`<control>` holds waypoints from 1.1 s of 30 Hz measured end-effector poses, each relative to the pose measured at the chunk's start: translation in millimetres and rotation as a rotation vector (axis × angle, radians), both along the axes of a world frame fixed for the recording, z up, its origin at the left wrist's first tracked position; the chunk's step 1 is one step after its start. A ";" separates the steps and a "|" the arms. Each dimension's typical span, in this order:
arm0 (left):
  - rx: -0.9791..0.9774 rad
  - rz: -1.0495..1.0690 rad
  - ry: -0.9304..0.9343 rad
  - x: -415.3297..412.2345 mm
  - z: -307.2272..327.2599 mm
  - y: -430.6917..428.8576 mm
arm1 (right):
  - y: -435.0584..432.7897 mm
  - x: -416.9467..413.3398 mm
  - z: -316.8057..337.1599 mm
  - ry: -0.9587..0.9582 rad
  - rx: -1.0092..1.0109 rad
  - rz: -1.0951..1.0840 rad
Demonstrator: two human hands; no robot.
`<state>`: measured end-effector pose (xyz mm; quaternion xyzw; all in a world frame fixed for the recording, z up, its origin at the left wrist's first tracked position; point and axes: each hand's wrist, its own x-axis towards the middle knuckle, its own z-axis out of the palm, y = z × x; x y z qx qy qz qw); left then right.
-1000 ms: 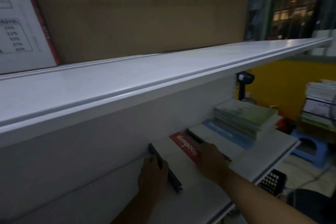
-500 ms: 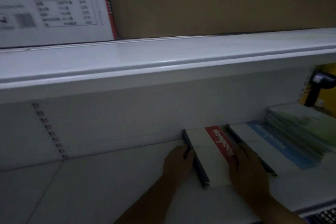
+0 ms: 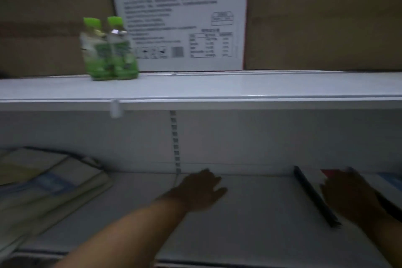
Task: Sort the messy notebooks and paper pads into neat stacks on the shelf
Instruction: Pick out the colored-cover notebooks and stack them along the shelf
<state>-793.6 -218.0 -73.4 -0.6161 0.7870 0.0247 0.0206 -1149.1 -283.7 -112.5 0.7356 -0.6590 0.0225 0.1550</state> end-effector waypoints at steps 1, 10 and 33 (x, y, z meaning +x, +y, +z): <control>-0.050 0.041 -0.099 39.9 6.2 8.3 | -2.8 35.2 6.3 0.035 -0.016 0.073; -0.116 0.604 -0.166 305.3 51.4 166.2 | 108.5 430.8 44.5 -0.080 0.261 0.834; -0.183 1.062 0.284 560.4 46.7 249.2 | 88.9 833.4 48.8 -0.150 0.187 1.269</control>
